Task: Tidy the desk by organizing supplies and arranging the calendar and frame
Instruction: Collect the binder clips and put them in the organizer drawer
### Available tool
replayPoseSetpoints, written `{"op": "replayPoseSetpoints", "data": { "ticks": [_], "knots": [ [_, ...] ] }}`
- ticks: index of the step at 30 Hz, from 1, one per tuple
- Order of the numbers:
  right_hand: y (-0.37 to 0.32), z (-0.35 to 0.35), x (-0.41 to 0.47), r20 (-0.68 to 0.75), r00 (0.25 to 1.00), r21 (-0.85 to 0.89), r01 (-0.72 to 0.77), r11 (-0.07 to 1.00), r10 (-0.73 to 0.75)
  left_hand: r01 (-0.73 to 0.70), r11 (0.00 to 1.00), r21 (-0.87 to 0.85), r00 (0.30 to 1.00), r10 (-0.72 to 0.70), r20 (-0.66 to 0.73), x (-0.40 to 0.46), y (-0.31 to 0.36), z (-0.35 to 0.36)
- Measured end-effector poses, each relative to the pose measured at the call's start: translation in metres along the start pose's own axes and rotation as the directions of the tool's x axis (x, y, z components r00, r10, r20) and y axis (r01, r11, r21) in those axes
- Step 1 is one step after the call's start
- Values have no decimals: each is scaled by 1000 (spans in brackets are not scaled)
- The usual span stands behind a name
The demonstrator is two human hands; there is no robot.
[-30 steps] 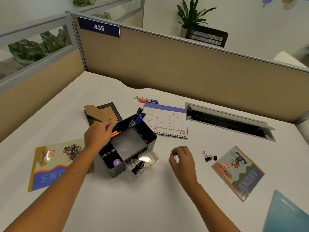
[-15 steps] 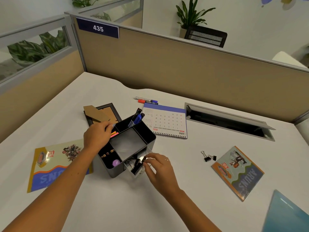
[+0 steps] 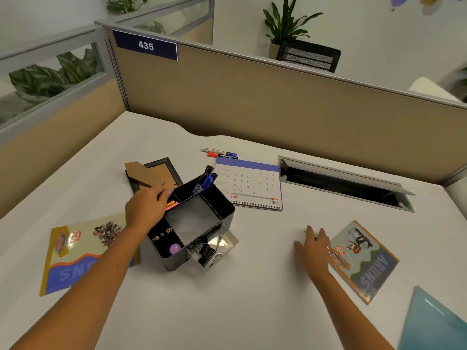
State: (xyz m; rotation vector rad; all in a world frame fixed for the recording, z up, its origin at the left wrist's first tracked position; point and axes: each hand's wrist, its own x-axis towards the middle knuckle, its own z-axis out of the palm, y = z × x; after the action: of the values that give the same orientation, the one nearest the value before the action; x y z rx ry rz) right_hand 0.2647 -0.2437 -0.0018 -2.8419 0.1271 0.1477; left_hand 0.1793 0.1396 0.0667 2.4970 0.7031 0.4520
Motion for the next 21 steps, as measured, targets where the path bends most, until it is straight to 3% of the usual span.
{"op": "replayPoseSetpoints", "data": {
  "ticks": [6,11,17,21],
  "knots": [
    [12,9,1,25,978,-83,207,975,-206,1,1000,9,1000,-1,0,0,-1,0],
    [-5,17,-24,68,917,61,390,919,-394,0,1000,15,1000,0,0,0,0,0],
    [-29,24,-45,-79,891,143,453,880,-446,-9,1000,22,1000,10,-3,1,-1,1],
    [-35,20,-44,57,951,286,275,918,-303,-19,1000,16,1000,19,3,1,-5,2]
  ]
}}
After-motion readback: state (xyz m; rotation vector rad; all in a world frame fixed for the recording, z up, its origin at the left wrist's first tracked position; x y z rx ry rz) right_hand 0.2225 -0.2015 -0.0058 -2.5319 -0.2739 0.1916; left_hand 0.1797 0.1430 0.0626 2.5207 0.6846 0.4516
